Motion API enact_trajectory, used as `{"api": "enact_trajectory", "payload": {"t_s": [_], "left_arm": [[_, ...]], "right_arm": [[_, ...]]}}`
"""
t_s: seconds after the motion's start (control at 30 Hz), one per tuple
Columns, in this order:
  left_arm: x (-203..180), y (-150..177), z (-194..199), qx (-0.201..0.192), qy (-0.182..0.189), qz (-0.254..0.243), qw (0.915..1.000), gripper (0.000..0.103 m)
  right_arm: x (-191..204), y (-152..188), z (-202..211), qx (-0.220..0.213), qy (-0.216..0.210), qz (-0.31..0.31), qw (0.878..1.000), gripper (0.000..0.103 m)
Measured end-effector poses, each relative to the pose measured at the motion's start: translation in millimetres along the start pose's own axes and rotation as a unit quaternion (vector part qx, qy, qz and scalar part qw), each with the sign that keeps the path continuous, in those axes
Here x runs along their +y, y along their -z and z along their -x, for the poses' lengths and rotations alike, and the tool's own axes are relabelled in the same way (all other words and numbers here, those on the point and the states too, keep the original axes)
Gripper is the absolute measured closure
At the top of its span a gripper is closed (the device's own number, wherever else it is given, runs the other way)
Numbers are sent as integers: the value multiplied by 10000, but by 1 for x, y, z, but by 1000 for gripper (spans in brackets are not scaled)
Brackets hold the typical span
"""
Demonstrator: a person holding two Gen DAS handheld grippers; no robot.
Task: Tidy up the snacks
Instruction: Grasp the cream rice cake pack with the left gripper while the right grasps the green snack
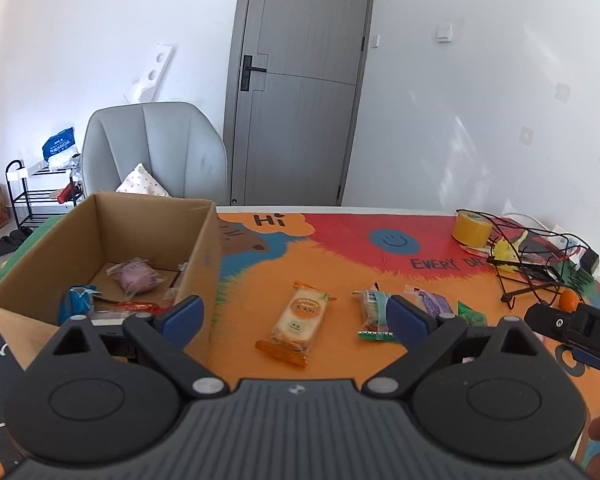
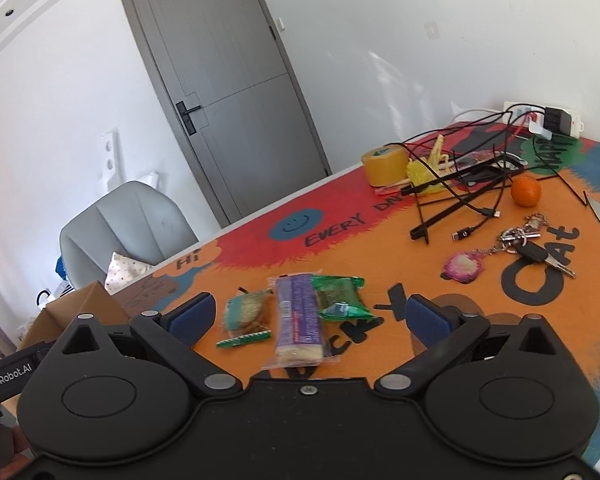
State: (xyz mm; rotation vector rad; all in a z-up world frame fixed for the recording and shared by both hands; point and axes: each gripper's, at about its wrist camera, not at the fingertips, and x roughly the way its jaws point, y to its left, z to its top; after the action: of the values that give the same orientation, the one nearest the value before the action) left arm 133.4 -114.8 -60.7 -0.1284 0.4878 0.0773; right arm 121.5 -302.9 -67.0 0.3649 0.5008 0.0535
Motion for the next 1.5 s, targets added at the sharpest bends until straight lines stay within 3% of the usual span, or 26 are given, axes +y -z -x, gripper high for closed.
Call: {"api": "enact_trajectory", "payload": {"t_s": [0.23, 0.37, 0.67, 1.07, 1.37, 1.5], "left_arm": [[-5, 3, -24, 142, 93, 10, 9999, 7], [-8, 1, -42, 299, 139, -41, 9994, 8], [-15, -7, -74, 507, 92, -4, 9987, 10], [-19, -4, -111, 870, -63, -177, 9960, 12], [-19, 7, -134, 1096, -320, -302, 9930, 25], [-17, 13, -145, 1352, -324, -251, 9900, 40]], "right_arm": [[-9, 5, -17, 107, 172, 24, 9998, 2], [-11, 6, -32, 252, 163, 16, 9995, 10], [-14, -3, -58, 448, 268, -53, 9986, 22], [-18, -8, -86, 637, 408, -134, 9970, 29], [-19, -1, -107, 776, 337, -226, 9962, 35], [-17, 0, -112, 721, 338, -174, 9967, 38]]}}
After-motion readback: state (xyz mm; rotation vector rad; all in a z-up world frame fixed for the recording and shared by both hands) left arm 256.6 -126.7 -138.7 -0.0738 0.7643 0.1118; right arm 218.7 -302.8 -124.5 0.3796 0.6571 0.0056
